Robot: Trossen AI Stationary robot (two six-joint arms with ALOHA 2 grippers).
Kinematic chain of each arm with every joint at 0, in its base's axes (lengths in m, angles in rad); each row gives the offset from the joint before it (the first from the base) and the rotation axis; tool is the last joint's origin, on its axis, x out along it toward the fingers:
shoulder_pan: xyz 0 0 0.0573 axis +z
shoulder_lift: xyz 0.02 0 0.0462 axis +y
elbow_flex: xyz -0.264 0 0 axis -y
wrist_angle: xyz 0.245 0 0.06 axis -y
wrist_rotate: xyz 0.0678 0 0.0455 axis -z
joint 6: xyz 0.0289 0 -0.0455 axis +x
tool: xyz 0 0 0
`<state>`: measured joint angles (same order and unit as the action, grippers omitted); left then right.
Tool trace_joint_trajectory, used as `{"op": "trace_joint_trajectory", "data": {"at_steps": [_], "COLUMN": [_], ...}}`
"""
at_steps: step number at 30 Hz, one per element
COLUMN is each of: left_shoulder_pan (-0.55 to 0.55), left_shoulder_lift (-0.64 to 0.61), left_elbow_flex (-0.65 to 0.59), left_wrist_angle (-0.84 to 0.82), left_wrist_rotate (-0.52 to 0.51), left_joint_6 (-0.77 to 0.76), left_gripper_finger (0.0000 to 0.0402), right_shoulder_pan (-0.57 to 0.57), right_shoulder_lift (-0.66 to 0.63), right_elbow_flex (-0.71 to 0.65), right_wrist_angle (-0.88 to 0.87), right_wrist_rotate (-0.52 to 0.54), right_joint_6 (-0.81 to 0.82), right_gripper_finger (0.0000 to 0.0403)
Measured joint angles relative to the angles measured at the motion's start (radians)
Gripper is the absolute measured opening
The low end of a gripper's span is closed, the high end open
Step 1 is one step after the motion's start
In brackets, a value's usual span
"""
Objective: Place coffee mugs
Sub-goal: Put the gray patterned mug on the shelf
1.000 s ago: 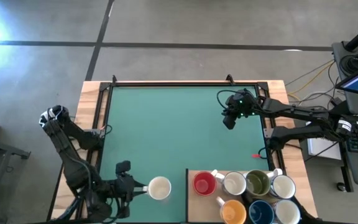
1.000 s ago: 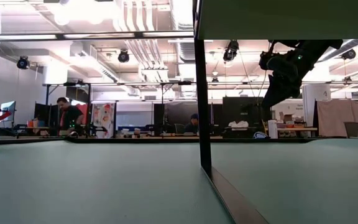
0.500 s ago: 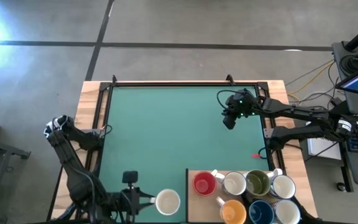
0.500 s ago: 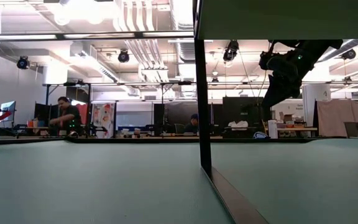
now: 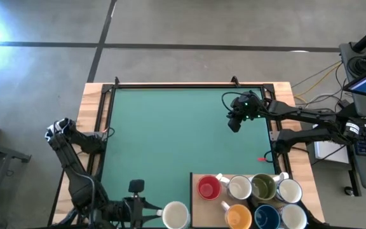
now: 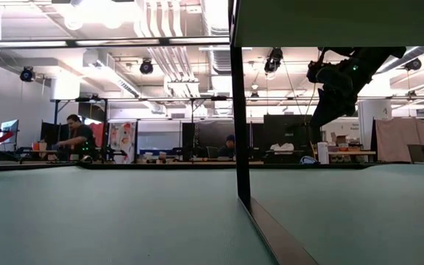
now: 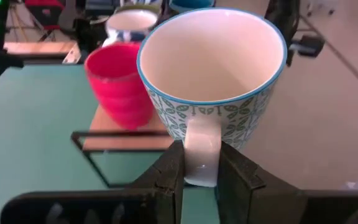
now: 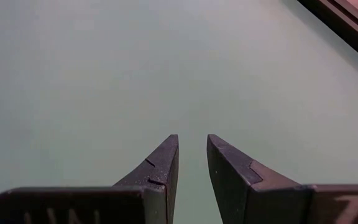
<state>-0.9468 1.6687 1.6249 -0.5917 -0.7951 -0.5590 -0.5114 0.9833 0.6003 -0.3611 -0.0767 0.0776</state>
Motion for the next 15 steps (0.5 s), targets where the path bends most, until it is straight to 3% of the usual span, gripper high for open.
{"op": "trace_joint_trajectory", "data": {"at_steps": [15], "left_shoulder_pan": [0.094], "left_shoulder_lift": [0.045], "left_elbow_flex": [0.000], "left_wrist_angle": [0.226], "left_wrist_rotate": [0.063], "left_joint_6": [0.186], "left_gripper_finger": [0.0049], "right_shoulder_pan": [0.000], "right_shoulder_lift": [0.000], "right_elbow_flex": [0.000], "right_wrist_angle": [0.000], "right_wrist_rotate": [0.000], "right_joint_6": [0.000], "right_gripper_finger": [0.0073]}}
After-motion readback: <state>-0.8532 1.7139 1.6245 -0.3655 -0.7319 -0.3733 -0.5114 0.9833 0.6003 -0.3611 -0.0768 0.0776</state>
